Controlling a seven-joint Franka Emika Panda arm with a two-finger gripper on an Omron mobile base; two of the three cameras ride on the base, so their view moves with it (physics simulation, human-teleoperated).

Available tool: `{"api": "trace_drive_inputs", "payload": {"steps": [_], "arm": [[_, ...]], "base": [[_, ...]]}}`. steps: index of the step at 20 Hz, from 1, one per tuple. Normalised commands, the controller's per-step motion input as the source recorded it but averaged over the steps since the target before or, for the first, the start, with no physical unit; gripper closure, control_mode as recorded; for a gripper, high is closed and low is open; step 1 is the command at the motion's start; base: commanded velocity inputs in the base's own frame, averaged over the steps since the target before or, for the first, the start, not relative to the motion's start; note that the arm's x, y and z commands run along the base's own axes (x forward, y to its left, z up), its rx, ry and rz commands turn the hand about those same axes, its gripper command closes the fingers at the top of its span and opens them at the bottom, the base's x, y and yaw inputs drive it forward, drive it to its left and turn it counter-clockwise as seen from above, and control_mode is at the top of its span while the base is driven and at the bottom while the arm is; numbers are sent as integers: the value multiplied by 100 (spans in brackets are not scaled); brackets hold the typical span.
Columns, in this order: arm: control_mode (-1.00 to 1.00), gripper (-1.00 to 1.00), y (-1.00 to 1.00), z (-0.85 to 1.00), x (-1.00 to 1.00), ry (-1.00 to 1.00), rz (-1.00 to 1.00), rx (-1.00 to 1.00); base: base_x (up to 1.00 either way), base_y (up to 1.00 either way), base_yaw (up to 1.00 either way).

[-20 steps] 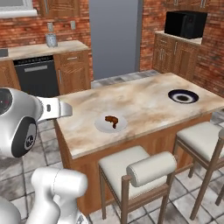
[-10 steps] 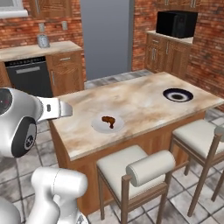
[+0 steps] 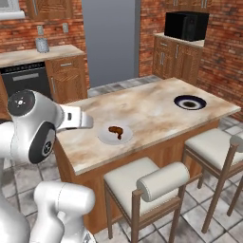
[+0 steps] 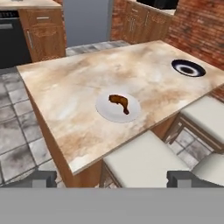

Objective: Transport the chicken drumstick and bell pepper to the fridge. Place the chicken drumstick on the rack containing meat and place the bell pepper on the rack containing the vegetable, ensuring meats and vegetables are on different racks.

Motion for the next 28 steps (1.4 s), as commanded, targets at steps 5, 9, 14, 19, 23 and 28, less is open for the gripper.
{"api": "trace_drive_inputs", "payload": {"steps": [5,9,14,19,23,28], "arm": [[-100,-100,-37,-42,38,18,-4,0],[-100,-100,-20,-45,49,13,0,0],[-100,-100,-10,-42,65,10,0,1],[-100,-100,0,-36,61,5,0,0],[-100,-100,0,-27,51,5,0,0],[-100,-100,0,-32,41,3,0,0]], "base": [[0,0,0],[0,0,0],[0,0,0],[0,0,0],[0,0,0],[0,0,0]]}}
